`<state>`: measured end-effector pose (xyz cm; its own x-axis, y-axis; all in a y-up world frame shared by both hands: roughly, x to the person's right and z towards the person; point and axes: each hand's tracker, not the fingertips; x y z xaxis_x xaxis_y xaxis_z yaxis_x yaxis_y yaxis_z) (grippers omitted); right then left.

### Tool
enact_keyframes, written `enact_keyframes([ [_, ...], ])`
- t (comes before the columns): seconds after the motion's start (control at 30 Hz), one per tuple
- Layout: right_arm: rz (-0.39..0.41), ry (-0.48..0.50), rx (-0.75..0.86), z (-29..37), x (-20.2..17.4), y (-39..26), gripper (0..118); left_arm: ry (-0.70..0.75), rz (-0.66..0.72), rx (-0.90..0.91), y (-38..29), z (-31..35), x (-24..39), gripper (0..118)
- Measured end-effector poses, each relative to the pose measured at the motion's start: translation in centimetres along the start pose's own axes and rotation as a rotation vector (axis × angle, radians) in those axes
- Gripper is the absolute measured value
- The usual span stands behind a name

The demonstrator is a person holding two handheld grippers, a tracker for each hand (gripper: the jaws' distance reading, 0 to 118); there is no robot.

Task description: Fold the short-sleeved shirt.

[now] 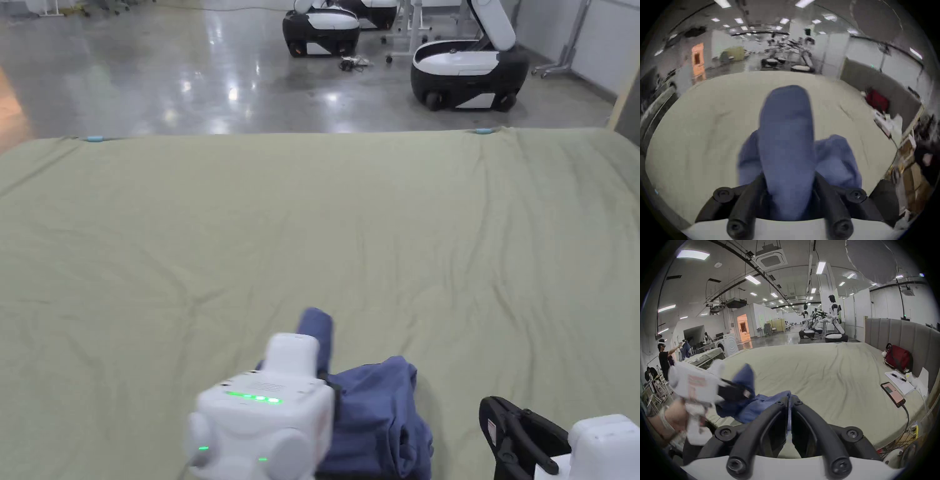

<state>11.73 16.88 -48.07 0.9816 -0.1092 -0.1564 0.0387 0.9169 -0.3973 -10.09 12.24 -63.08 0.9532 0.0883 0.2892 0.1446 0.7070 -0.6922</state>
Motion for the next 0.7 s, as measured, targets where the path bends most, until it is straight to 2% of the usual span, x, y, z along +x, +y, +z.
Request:
enact_keyframes([
  [0.1,-0.027,-0.018,0.010,0.9,1.4,-0.3,9,0.032,-0.096,-0.086,-1.3,-3.5,4.0,8],
  [0.2,-0.004,-0.042,0.018,1.5,2.2,-0.4,9,0.053,-0.089,-0.081,-2.2,-4.2,3.8,10],
  [0.27,0.003,-0.040,0.025,1.8,2.7,-0.4,9,0.031,-0.052,-0.063,-1.7,-3.2,2.8,34],
  [0.33,0.007,-0.039,0.030,1.8,2.9,-0.3,9,-0.034,0.001,-0.039,-0.6,-1.6,2.0,74],
  [0.5,-0.011,-0.027,0.037,1.7,3.1,-0.4,10,-0.312,0.278,0.123,0.6,5.2,-2.7,75],
  [0.63,-0.032,-0.019,0.026,1.3,3.4,-0.8,10,-0.283,0.439,0.094,0.2,4.5,-6.7,74],
  [0.67,-0.037,-0.015,0.019,1.2,3.4,-0.9,10,-0.319,0.462,0.061,-0.1,3.8,-7.1,68],
  [0.7,-0.040,-0.013,0.012,1.0,3.4,-0.9,10,-0.361,0.485,0.010,-0.5,2.7,-6.8,52],
])
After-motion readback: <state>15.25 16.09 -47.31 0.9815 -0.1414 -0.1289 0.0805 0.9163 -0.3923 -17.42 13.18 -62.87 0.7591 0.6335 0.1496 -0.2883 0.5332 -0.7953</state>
